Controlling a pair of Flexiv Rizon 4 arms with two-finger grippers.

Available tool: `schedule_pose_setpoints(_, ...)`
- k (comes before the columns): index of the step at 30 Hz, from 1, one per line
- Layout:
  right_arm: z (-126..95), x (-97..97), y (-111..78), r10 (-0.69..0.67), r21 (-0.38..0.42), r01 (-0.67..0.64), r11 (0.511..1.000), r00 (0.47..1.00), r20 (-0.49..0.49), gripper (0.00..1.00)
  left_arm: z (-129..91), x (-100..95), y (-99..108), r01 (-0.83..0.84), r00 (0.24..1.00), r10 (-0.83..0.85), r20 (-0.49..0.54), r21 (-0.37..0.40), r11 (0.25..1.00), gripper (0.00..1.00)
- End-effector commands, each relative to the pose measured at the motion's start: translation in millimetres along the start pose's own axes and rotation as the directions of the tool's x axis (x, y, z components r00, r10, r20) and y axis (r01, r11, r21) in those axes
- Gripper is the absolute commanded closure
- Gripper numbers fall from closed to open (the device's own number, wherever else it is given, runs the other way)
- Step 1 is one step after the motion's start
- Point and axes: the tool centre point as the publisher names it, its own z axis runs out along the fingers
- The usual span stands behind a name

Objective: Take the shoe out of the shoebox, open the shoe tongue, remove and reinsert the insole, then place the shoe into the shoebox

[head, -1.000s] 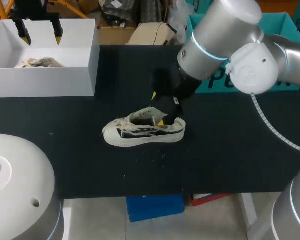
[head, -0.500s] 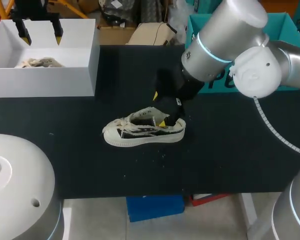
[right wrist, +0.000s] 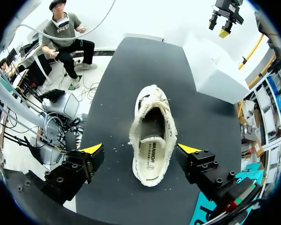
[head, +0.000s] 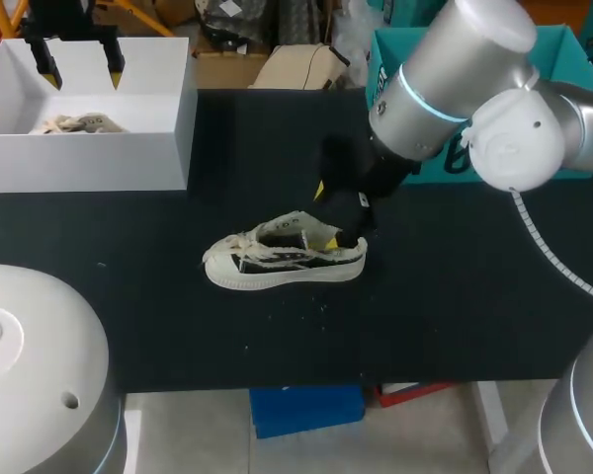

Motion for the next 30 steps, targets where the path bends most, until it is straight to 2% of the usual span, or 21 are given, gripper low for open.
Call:
schedule_pose_setpoints(1, -1, -2.7, -10.7, 0.014, -0.027, -0.013, 1.0, 1.0, 0.023, 0.0, 0, 0.0, 0, 0.001, 1.0, -0.001, 0.001, -0.001, 1.0, 0.0)
schedule_pose_setpoints(13, 18, -15.8, -36.6, 0.087, -0.066, -0.083, 0.994, 0.994, 0.065, 0.0, 0, 0.0, 0, 0.001, 1.0, -0.001, 0.001, -0.001, 1.0, 0.0)
schedule_pose_setpoints(21, 33, -22.0, -50.5, 0.111, -0.179, -0.102, 0.979, 0.993, 0.039, 0.0, 0, 0.0, 0, 0.001, 1.0, -0.001, 0.001, -0.001, 1.0, 0.0)
schedule_pose_setpoints(22, 33, -23.0, -52.8, 0.14, -0.143, -0.13, 0.981, 0.989, 0.058, 0.0, 0, 0.0, 0, 0.001, 1.0, -0.001, 0.001, -0.001, 1.0, 0.0)
schedule_pose_setpoints(30, 33, -23.0, -52.8, 0.14, -0.143, -0.13, 0.981, 0.989, 0.058, 0.0, 0, 0.0, 0, 0.001, 1.0, -0.001, 0.001, -0.001, 1.0, 0.0)
